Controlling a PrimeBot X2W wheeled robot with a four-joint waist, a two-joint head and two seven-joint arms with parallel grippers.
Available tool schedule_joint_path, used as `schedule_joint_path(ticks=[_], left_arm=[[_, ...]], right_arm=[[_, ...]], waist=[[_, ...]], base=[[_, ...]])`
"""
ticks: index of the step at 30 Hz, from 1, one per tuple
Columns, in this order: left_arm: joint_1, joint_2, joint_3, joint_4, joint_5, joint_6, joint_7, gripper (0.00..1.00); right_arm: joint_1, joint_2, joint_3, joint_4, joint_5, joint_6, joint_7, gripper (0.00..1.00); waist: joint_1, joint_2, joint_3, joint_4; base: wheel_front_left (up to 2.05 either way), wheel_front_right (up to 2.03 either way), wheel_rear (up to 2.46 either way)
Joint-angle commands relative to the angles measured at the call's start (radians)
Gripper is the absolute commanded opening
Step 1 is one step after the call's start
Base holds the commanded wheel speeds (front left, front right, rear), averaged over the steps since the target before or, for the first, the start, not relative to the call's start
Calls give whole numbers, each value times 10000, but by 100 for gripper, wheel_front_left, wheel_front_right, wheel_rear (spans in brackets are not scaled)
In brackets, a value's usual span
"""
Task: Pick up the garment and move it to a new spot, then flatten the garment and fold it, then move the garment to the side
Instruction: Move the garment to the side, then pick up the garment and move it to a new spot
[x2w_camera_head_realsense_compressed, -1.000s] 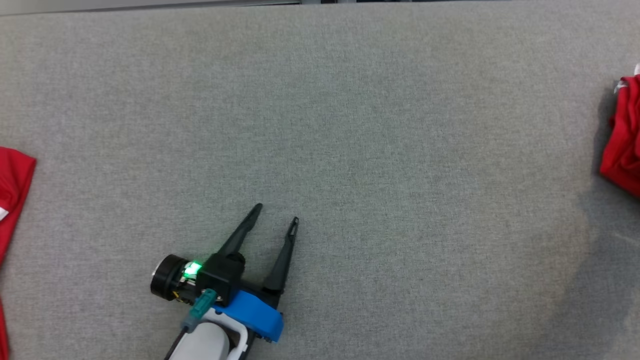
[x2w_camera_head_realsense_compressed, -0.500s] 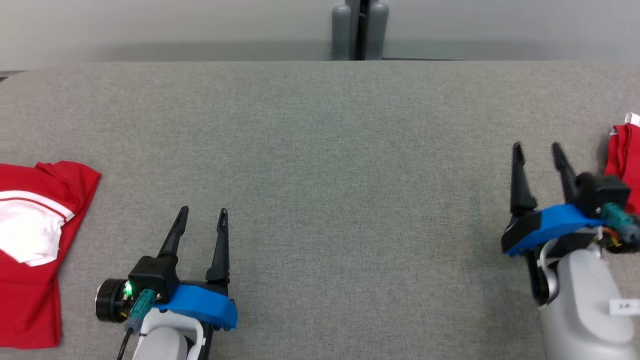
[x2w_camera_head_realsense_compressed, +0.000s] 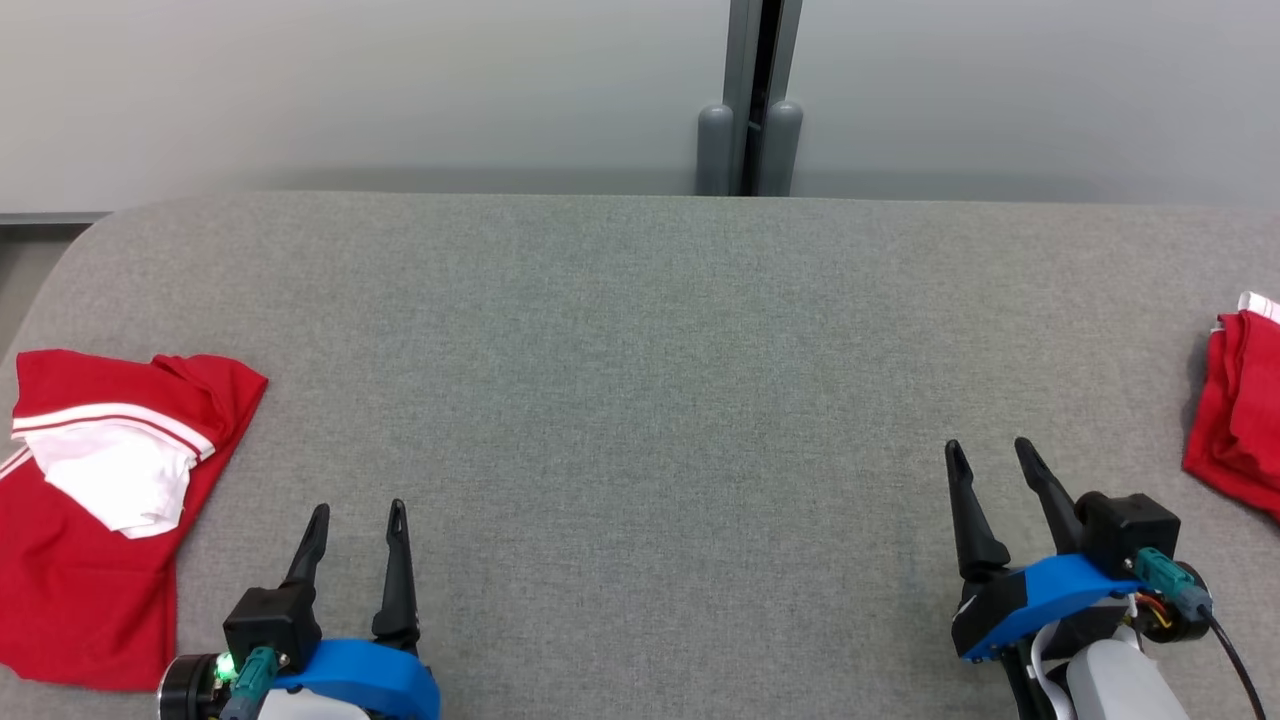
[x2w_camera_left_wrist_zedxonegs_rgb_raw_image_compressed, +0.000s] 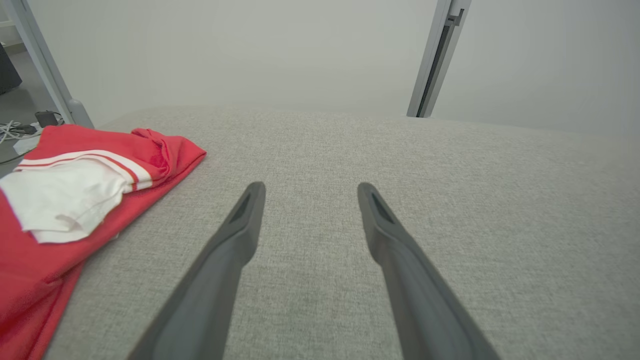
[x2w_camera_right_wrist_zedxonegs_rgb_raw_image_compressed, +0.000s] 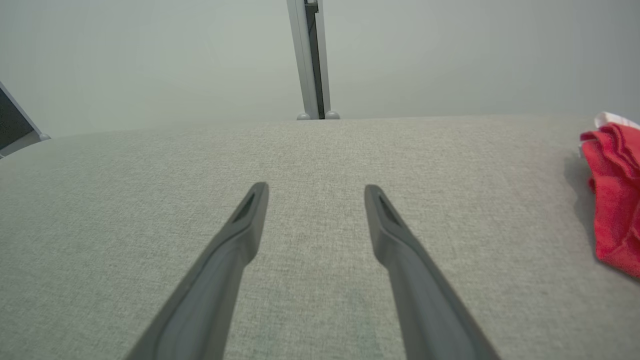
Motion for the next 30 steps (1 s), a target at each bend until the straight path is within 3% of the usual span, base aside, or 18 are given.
schedule_joint_path(ticks=[1,12,23,30], left_arm=[[84,-23,64,22,53,20,-4,100],[903,-39,31,37,-93,177,-4,100],[1306,-39,-68,-125,-363,344,-4,100],[991,-37,-223,23,-611,479,-4,100]], right_arm=[[234,-48,44,-23,202,1,-30,100],[874,-45,303,31,324,1,-31,100],[1199,-42,358,85,368,1,-31,100],[1299,-40,440,-41,44,1,-30,100]], waist=[[1,0,-142,-71],[1,0,-1160,-177],[1,0,-1257,25],[1,0,-1021,913]], base=[[0,0,0],[0,0,0],[0,0,0],[0,0,0]])
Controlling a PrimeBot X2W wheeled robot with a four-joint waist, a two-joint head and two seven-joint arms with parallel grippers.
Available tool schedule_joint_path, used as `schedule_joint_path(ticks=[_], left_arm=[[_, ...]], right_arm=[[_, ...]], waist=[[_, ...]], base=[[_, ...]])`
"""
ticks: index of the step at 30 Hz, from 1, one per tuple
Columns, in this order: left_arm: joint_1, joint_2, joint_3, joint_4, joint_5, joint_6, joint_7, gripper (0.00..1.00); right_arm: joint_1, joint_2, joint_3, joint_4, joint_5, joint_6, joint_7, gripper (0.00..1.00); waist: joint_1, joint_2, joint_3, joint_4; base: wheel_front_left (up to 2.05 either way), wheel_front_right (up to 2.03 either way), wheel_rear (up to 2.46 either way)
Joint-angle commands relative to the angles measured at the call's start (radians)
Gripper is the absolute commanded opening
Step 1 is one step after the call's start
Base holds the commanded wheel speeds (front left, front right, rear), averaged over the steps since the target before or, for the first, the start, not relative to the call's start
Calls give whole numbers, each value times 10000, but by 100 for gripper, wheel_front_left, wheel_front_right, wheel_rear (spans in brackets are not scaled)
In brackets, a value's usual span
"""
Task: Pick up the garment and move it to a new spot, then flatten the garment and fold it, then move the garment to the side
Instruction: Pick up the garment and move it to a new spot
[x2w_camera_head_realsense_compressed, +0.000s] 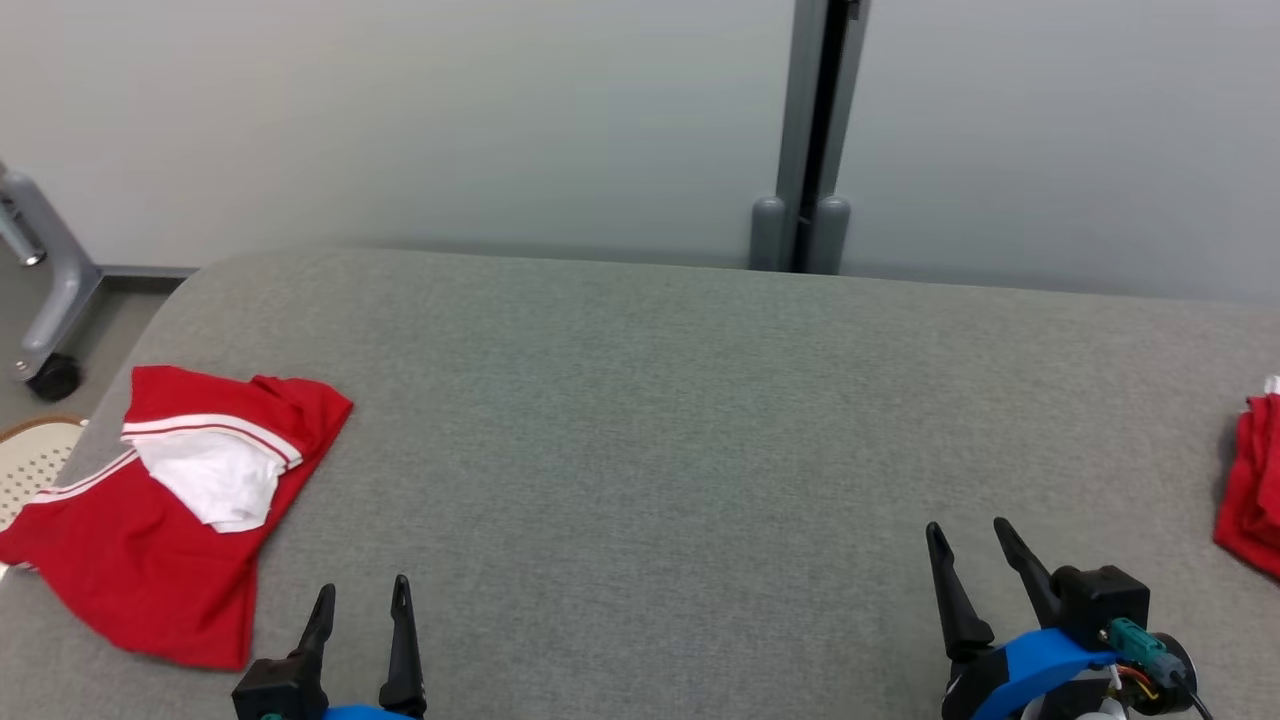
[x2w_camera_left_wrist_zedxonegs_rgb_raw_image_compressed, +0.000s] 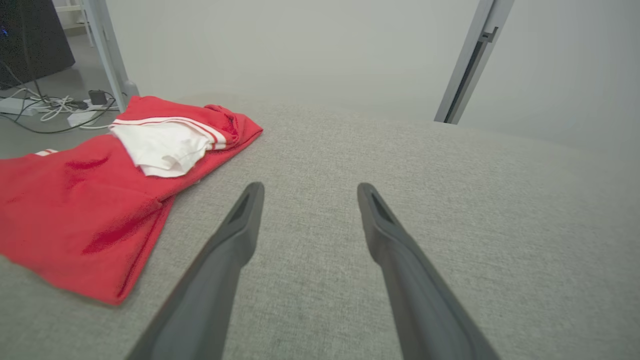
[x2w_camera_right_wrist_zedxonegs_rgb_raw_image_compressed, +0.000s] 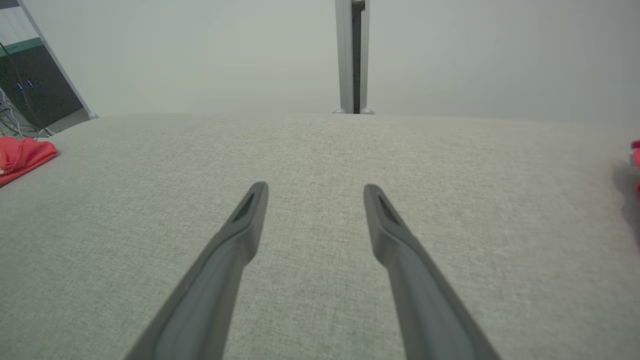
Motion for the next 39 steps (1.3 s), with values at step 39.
schedule_joint_path(ticks=[39], left_arm=[[-4135,1604,1424,2123,-2300,-1075,-4,100]], right_arm=[[-977,-37,1252,-640,-723,1,-30,100]], waist=[[0,0,2679,2608]], base=[[0,0,0]])
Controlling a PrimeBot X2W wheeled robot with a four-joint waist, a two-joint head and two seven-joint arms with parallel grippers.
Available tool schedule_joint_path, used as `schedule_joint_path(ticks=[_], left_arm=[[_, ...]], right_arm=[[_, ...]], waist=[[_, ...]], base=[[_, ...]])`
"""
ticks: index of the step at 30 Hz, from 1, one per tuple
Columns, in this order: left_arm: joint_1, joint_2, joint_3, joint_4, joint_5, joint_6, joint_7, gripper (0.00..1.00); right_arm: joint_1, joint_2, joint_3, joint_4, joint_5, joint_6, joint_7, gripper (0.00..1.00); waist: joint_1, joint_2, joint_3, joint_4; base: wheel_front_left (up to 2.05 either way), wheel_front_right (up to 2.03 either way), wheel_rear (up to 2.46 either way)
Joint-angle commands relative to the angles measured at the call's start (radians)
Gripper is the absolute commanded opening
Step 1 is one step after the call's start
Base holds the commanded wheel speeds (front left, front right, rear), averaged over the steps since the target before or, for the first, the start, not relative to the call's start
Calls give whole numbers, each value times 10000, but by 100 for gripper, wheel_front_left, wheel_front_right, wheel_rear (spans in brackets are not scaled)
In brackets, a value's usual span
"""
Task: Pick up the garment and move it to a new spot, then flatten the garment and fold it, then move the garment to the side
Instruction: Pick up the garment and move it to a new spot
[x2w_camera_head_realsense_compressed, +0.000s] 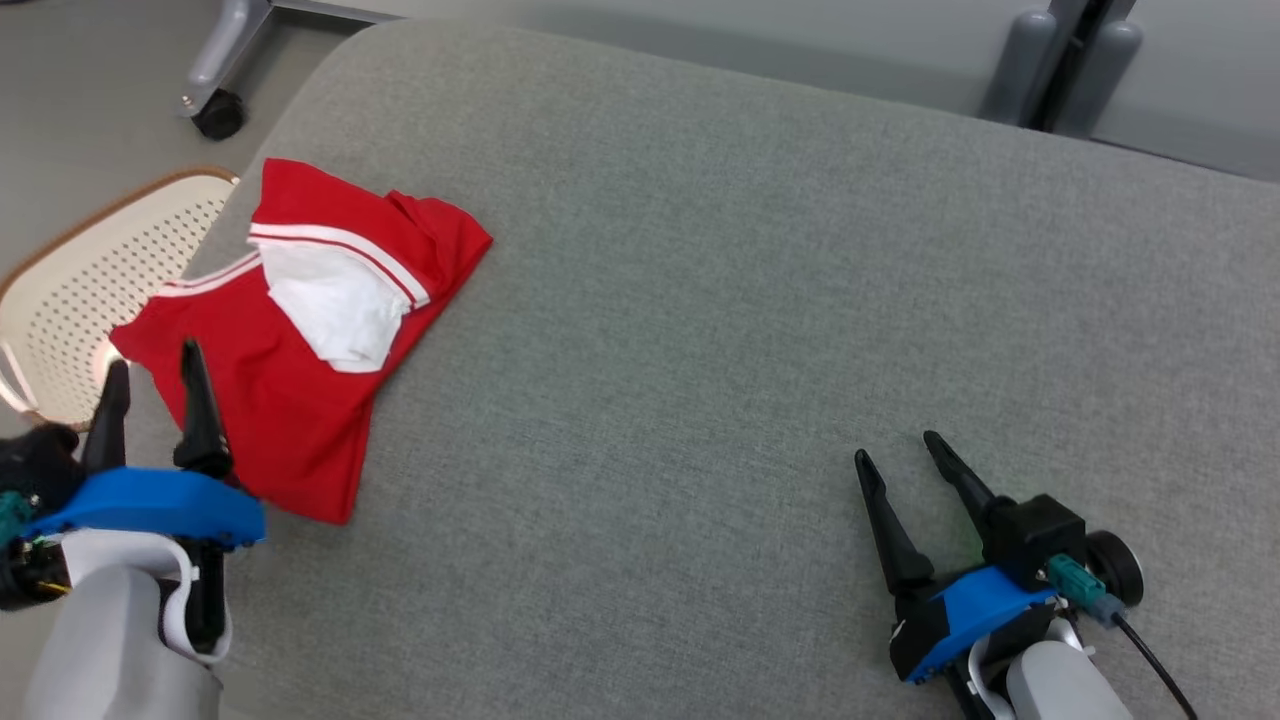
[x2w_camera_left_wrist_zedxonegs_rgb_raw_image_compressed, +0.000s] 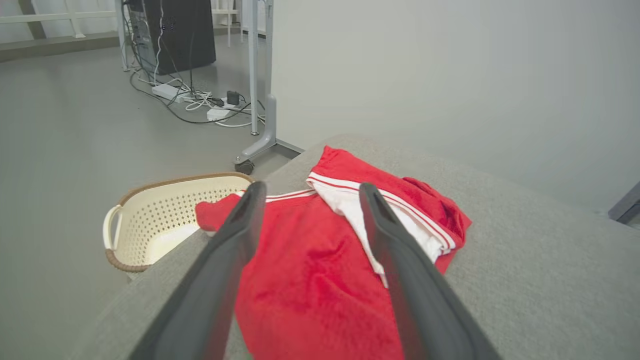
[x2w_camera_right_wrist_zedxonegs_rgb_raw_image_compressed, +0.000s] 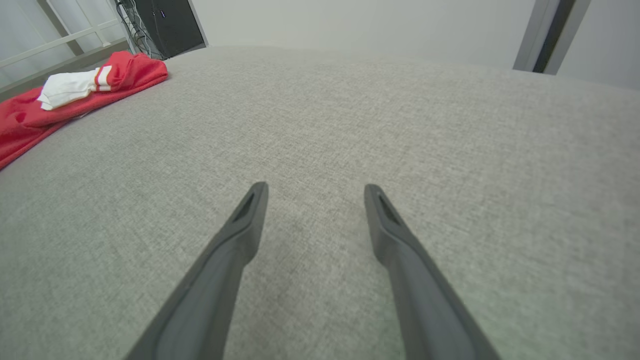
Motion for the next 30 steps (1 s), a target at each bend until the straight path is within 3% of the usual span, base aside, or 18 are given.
schedule_joint_path(ticks=[1,13,23,24,25,30], left_arm=[[-327,231,-170,120,-256,-77,-5,100],[-2041,1845,-2258,1567,-3443,-53,1229,100],[-2262,2057,-3770,2407,-5266,-54,2752,100],[-2271,2039,-3919,2364,-5406,-54,2785,30],[-2248,2020,-4056,2355,-5524,-54,2797,0],[-2282,2295,-4691,2157,-5807,-54,2309,0]], right_arm=[[-110,-42,-13,-104,-101,1,-30,100],[-461,-53,-394,-1071,-224,-1,-30,100],[-496,-55,-553,-1254,-212,-1,-15,100],[-500,-55,-571,-1250,-228,-1,-15,100],[-508,-55,-593,-1234,-239,-1,-15,100],[-530,-53,-697,-1064,-103,-1,-15,100]], waist=[[-2,0,152,-43],[-2,0,1055,-1071],[-2,0,1448,-1311],[-2,0,1459,-1303],[-2,0,1460,-1291],[-2,0,1281,-1217]], base=[[0,0,0],[0,0,0],[0,0,0],[0,0,0],[0,0,0],[0,0,0]])
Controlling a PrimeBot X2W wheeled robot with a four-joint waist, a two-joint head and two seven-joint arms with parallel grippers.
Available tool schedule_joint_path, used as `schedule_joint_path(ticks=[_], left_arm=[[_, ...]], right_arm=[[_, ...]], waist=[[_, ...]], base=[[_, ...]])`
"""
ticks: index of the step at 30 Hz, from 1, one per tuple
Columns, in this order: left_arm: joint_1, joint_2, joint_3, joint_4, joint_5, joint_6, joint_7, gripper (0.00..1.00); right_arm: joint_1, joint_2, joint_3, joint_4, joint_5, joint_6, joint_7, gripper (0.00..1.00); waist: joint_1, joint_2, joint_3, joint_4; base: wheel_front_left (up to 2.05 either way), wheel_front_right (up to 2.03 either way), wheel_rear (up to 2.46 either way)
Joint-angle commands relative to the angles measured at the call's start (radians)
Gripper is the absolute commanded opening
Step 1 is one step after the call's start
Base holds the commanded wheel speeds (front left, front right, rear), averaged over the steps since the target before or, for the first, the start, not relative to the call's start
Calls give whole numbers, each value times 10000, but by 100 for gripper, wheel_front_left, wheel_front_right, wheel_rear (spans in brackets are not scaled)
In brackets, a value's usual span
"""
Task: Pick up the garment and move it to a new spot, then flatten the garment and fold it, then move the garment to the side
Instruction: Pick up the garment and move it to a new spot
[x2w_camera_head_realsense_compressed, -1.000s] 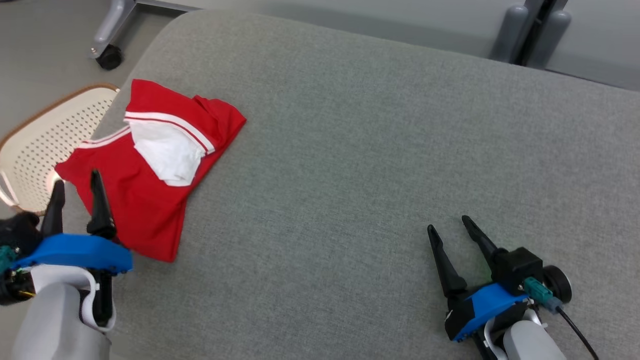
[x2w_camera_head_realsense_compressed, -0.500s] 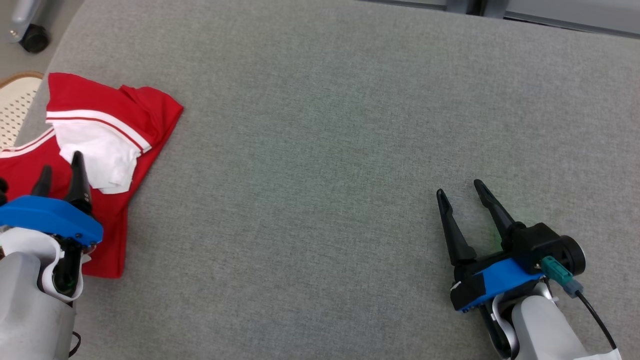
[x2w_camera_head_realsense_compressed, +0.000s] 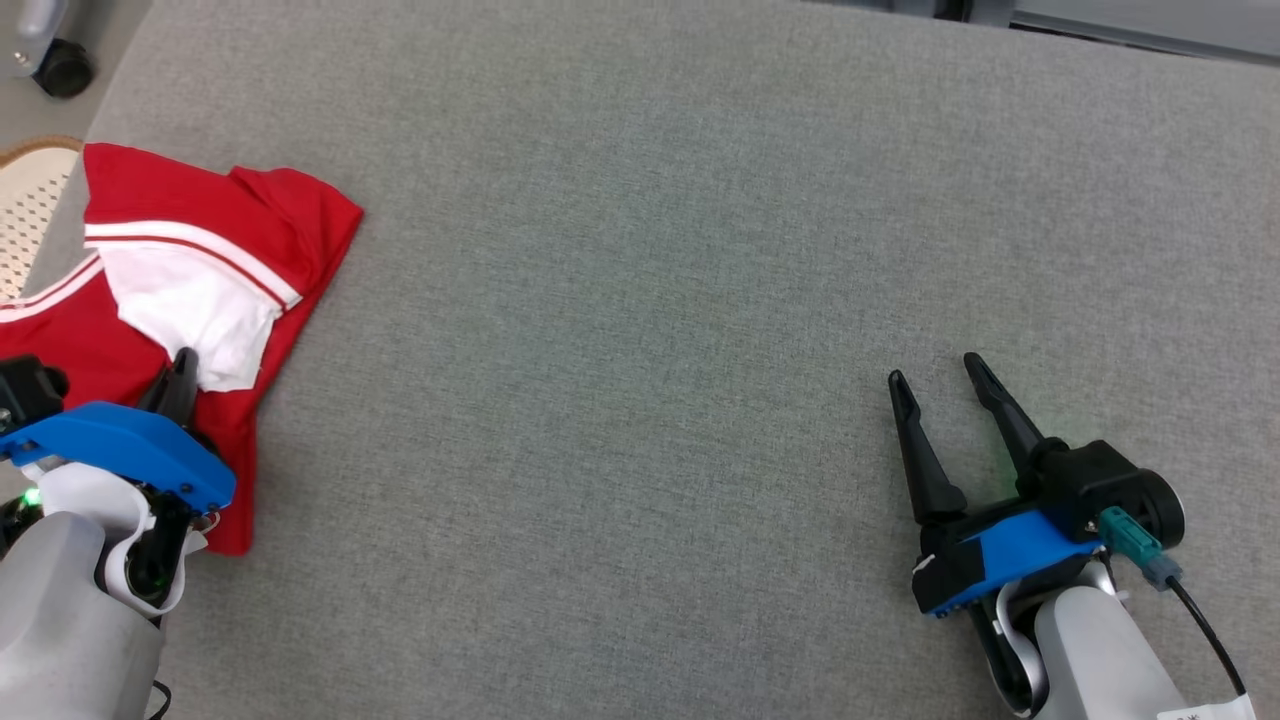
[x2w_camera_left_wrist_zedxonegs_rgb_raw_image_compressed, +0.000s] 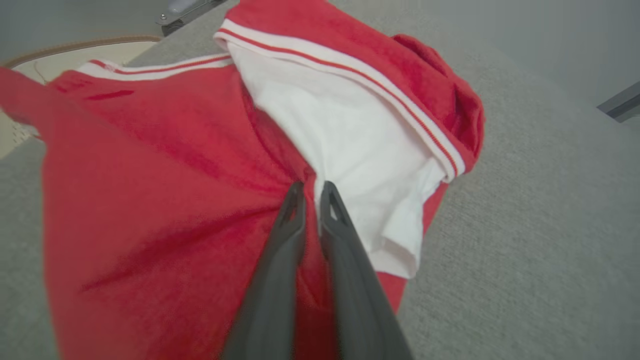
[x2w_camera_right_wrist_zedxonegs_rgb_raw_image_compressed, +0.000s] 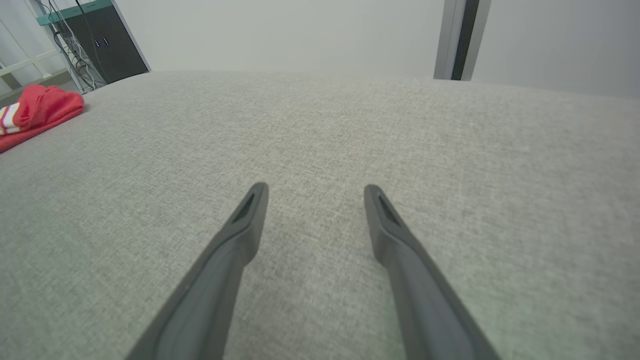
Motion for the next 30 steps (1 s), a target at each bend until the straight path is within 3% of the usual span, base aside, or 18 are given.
schedule_joint_path(ticks=[1,8,18,24,30], left_arm=[[-180,119,-157,-147,-71,-18,-242,0],[-660,940,-904,-987,207,-18,-1790,0],[-1318,1628,-2138,-3515,1050,-18,-2314,0],[-1361,1047,-2798,-4773,1397,-17,-2325,0],[-1145,-244,-3469,-5195,1461,-16,-2354,0]], right_arm=[[-39,-67,-77,152,93,-3,5,100],[131,-57,-76,322,454,-1,3,100],[701,-57,-18,408,1253,-1,3,100],[989,-53,30,302,1559,-1,2,100],[1121,-51,43,231,1739,-1,3,100]], waist=[[0,0,-84,20],[0,0,-761,9],[0,0,-2072,-756],[0,0,-2356,-1662],[0,0,-2350,-2551]], base=[[0,0,0],[0,0,0],[0,0,0],[0,0,0],[0,0,0]])
